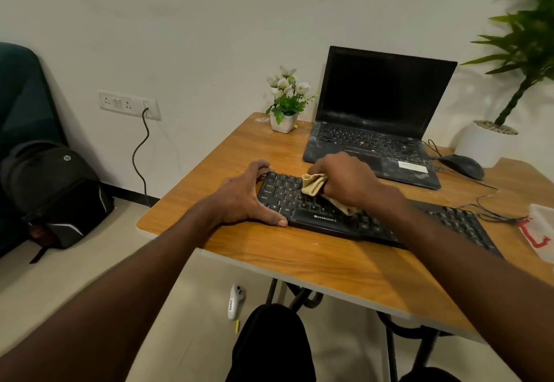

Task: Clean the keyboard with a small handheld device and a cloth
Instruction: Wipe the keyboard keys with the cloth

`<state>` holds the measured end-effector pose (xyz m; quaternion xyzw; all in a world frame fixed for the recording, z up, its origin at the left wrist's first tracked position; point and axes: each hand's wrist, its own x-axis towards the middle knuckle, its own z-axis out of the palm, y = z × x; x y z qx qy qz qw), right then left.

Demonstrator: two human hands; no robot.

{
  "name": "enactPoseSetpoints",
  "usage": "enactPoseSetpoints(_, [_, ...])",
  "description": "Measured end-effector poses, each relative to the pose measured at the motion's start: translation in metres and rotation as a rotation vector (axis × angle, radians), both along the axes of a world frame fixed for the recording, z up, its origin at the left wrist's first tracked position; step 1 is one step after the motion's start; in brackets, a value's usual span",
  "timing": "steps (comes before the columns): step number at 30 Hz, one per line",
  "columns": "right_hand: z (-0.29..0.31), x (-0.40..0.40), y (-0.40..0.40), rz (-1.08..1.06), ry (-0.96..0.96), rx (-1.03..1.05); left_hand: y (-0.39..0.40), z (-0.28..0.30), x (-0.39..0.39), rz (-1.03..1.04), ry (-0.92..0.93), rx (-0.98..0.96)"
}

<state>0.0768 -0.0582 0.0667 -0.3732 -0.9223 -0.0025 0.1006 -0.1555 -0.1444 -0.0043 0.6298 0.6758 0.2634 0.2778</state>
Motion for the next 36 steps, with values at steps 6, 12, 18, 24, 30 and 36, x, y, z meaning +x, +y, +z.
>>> enactPoseSetpoints(6, [-0.006, 0.044, 0.009, -0.180, 0.014, 0.014, 0.002, 0.000, 0.000, 0.001, 0.004, -0.002])
enactPoseSetpoints(12, [-0.010, 0.047, 0.010, -0.208, 0.078, -0.034, 0.001, -0.004, -0.001, 0.021, -0.047, -0.019])
enactPoseSetpoints(18, [-0.017, 0.050, 0.011, -0.213, 0.135, -0.081, -0.006, 0.006, 0.038, -0.016, 0.013, 0.148])
enactPoseSetpoints(24, [-0.023, 0.052, 0.016, -0.181, 0.149, -0.075, 0.007, -0.007, 0.086, 0.126, 0.462, 0.388])
enactPoseSetpoints(30, [-0.013, 0.045, 0.027, -0.133, 0.190, -0.193, 0.013, -0.012, 0.084, 0.151, 0.457, 0.449])
enactPoseSetpoints(36, [-0.017, 0.040, 0.016, 0.039, 0.108, -0.025, 0.014, -0.015, 0.084, 0.172, 0.473, 0.437])
